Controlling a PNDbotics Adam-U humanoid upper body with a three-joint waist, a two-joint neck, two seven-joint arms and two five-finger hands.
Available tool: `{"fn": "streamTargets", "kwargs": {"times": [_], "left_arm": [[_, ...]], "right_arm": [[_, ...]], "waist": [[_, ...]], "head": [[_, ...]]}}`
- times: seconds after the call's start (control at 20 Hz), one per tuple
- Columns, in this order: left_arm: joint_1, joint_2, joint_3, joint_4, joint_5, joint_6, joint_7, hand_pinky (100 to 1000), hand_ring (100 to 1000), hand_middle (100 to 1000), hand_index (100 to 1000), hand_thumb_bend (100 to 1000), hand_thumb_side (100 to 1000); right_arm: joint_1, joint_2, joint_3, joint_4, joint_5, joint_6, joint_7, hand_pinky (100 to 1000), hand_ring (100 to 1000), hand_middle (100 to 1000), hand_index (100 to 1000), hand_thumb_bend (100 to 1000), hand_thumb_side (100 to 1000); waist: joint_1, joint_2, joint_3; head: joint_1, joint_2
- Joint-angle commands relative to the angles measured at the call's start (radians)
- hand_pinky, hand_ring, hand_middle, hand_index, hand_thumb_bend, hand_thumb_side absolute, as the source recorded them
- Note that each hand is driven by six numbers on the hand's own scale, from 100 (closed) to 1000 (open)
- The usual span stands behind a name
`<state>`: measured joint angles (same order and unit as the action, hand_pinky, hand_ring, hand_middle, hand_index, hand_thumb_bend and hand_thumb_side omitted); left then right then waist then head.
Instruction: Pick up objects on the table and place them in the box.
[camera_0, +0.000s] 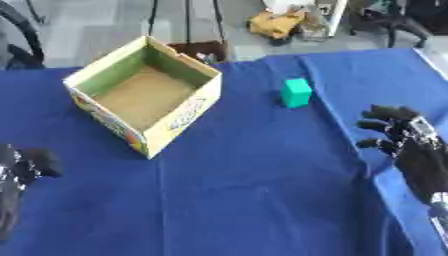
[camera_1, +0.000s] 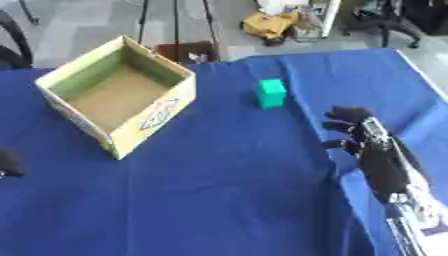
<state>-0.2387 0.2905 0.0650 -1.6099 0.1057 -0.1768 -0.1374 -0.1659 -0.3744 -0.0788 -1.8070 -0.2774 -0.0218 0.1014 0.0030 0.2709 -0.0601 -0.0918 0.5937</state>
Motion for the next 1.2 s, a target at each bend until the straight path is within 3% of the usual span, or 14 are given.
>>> {"fn": "streamTargets", "kwargs": {"times": [0.05,0.25,0.7,1.0,1.1,1.2], "left_arm": [[-0.006,0.012,0.000,-0.012,0.000,0.001,0.002,613,553,551,666,380,1000],[-0.006,0.012,0.000,-0.012,0.000,0.001,0.002,613,553,551,666,380,1000],[-0.006,0.012,0.000,-0.012,0.000,0.001,0.002,612,553,551,665,380,1000],[-0.003,0.015,0.000,-0.011,0.000,0.002,0.002,611,553,551,665,382,1000],[-0.001,0.017,0.000,-0.010,-0.001,0.003,0.002,611,553,551,665,383,1000],[0.003,0.019,-0.001,-0.008,-0.002,0.003,0.002,611,552,551,665,383,1000]], "right_arm": [[-0.003,-0.016,-0.005,-0.023,0.007,-0.004,0.000,637,824,791,855,100,897],[-0.003,-0.015,-0.005,-0.022,-0.002,-0.005,-0.011,638,826,792,854,100,1000],[-0.002,-0.020,-0.005,-0.024,-0.033,-0.015,-0.050,643,828,793,852,100,1000],[0.002,-0.100,-0.017,-0.047,0.031,-0.041,0.036,673,859,819,878,100,993],[0.003,-0.154,-0.028,-0.064,0.071,-0.062,0.082,697,872,823,884,100,826],[0.004,-0.226,-0.041,-0.078,0.107,-0.089,0.136,708,873,822,887,100,733]], "waist": [[-0.002,-0.017,0.002],[-0.002,-0.017,0.002],[-0.004,-0.017,0.005],[-0.012,-0.022,0.009],[-0.016,-0.025,0.012],[-0.022,-0.029,0.015]], "head": [[-0.005,0.000],[-0.008,0.001],[-0.010,0.001],[-0.008,0.004],[-0.008,0.007],[-0.008,0.009]]}}
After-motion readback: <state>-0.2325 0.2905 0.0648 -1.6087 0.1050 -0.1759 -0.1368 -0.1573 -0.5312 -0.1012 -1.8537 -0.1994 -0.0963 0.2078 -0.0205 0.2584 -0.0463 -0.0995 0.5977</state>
